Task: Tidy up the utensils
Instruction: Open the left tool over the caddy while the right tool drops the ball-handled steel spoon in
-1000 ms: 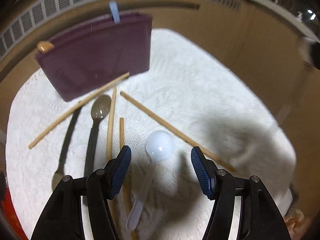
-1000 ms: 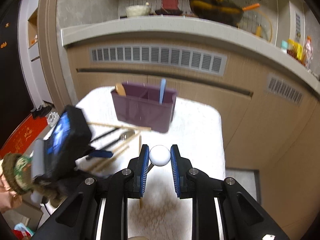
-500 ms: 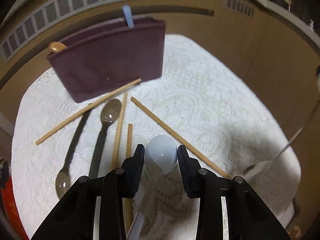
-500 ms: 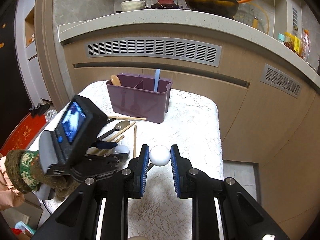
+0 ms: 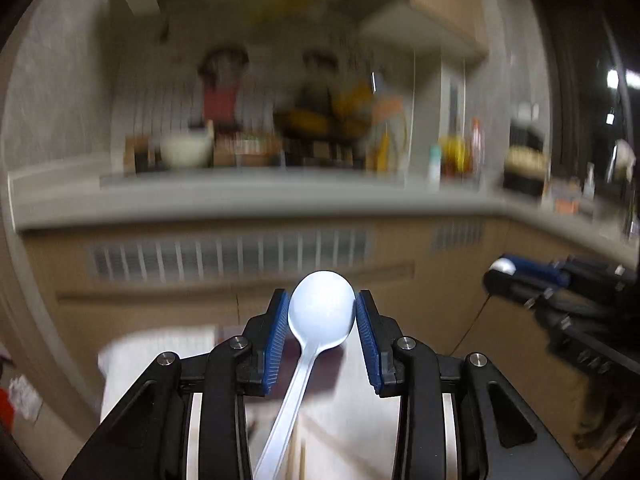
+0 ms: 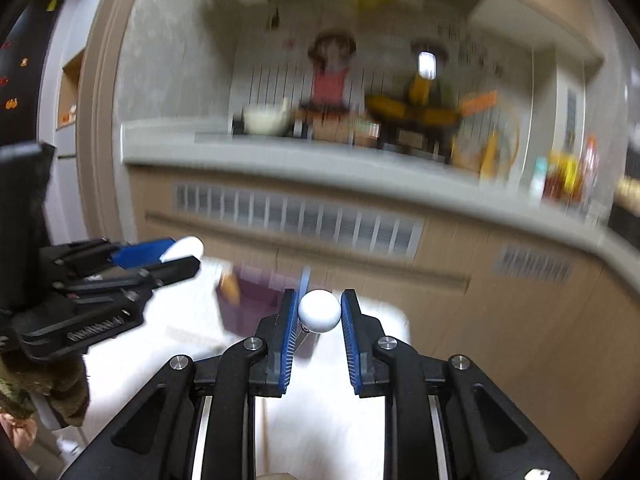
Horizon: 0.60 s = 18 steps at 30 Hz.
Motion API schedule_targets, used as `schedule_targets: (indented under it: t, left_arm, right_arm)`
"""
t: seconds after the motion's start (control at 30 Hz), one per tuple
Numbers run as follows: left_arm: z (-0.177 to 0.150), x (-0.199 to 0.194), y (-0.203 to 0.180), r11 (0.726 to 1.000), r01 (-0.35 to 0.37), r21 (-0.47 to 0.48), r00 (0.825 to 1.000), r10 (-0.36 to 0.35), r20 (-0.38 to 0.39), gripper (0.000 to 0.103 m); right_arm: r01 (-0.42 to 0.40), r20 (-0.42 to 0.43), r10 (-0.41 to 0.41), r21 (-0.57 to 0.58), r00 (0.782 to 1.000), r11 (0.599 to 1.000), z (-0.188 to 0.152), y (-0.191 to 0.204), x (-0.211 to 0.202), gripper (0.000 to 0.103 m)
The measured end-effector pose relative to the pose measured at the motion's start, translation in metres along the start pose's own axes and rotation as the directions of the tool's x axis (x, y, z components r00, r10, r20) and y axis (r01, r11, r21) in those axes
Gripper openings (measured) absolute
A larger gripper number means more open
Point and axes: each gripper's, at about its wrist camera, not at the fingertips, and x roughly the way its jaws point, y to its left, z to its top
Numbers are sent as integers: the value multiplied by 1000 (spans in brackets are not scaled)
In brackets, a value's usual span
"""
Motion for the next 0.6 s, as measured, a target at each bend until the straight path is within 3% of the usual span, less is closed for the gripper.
schedule_targets:
  t: [0.13, 0.23, 0.4, 0.6]
  left_arm:
    - [43, 14, 26, 998, 32, -55, 991, -25, 133, 36]
    - [51, 33, 48, 994, 58, -94, 987, -43, 157, 36]
    - [41, 99, 80, 984, 72, -165, 993, -55, 104, 36]
    - [-6, 177, 103, 968, 64, -243, 998, -65, 1, 36]
  right_arm:
    - [47, 64, -46, -20, 997, 999, 49, 0, 26, 21]
    - [43, 61, -42, -12, 997, 999, 62, -2, 59, 21]
    - [24, -7, -24, -8, 1000, 1000, 53, 1, 122, 21]
    - [-24, -149, 31, 47, 988, 999, 12, -1, 199, 21]
